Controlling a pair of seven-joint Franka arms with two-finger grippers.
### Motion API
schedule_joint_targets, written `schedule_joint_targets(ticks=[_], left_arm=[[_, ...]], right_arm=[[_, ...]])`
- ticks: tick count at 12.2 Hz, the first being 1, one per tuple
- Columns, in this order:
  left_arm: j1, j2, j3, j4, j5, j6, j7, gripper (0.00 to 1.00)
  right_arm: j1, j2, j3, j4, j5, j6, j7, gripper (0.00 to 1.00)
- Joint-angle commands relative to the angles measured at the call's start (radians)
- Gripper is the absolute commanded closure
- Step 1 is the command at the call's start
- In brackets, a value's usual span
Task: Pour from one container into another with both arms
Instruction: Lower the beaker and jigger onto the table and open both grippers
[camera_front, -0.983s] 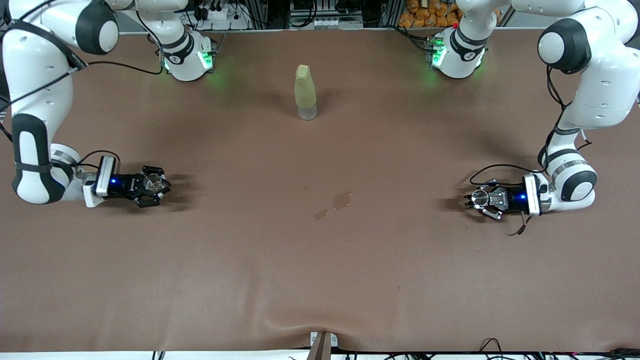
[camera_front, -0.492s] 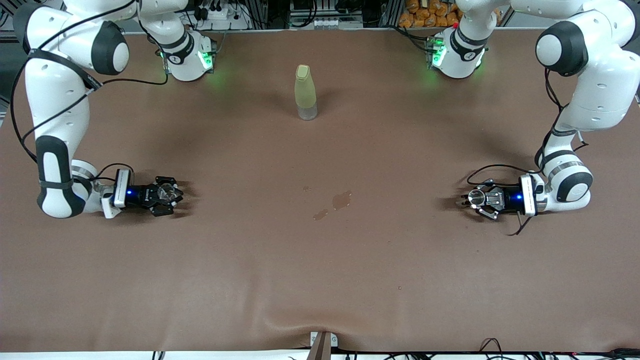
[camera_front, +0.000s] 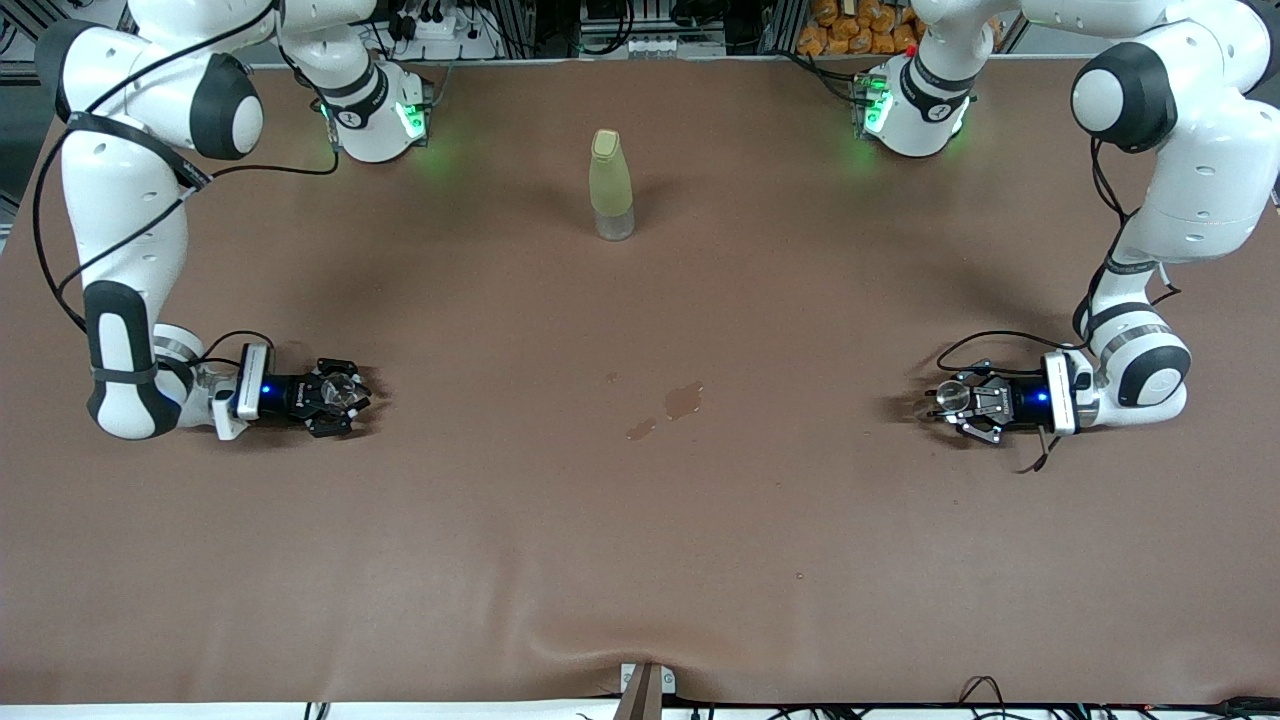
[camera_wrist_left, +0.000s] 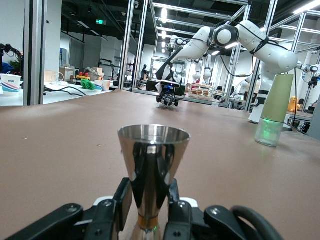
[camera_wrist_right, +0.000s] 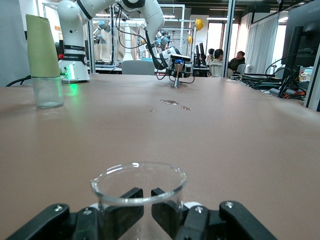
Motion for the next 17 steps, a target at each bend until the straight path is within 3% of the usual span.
schedule_joint_targets(ticks=[1,2,3,6,8,10,15,17], left_arm=[[0.002,0.010,-0.002,0.011,-0.004,-0.010,0.018,0.65],[0.004,0.010,-0.002,0.011,-0.003,-0.010,0.017,0.64],[0.004,0.010,-0.002,0.011,-0.003,-0.010,0.017,0.64],[0.010,0.007,-0.002,0.013,0.000,-0.010,0.003,0.46],[0.013,0.004,0.000,0.013,0.008,-0.011,-0.005,0.41],[0.024,-0.005,0.006,0.014,0.043,-0.013,-0.054,0.41],[0.087,-0.022,0.004,0.076,0.183,-0.106,-0.181,0.41],[0.087,-0.036,0.008,0.079,0.189,-0.105,-0.238,0.41]], right_arm=[[-0.023,0.025,0.014,0.009,0.003,-0.006,-0.200,1.00],[-0.023,0.025,0.014,0.008,0.003,-0.005,-0.195,1.00],[-0.023,0.025,0.013,0.008,0.003,-0.003,-0.191,0.83],[-0.032,0.025,0.013,0.003,0.002,0.009,-0.183,0.24],[-0.039,0.025,0.011,0.003,0.000,0.011,-0.183,0.07],[-0.042,0.024,0.008,0.003,-0.004,0.011,-0.183,0.00],[-0.052,0.001,-0.053,0.003,-0.029,0.043,-0.171,0.00],[-0.040,-0.033,-0.093,0.003,-0.110,0.072,-0.020,0.00]])
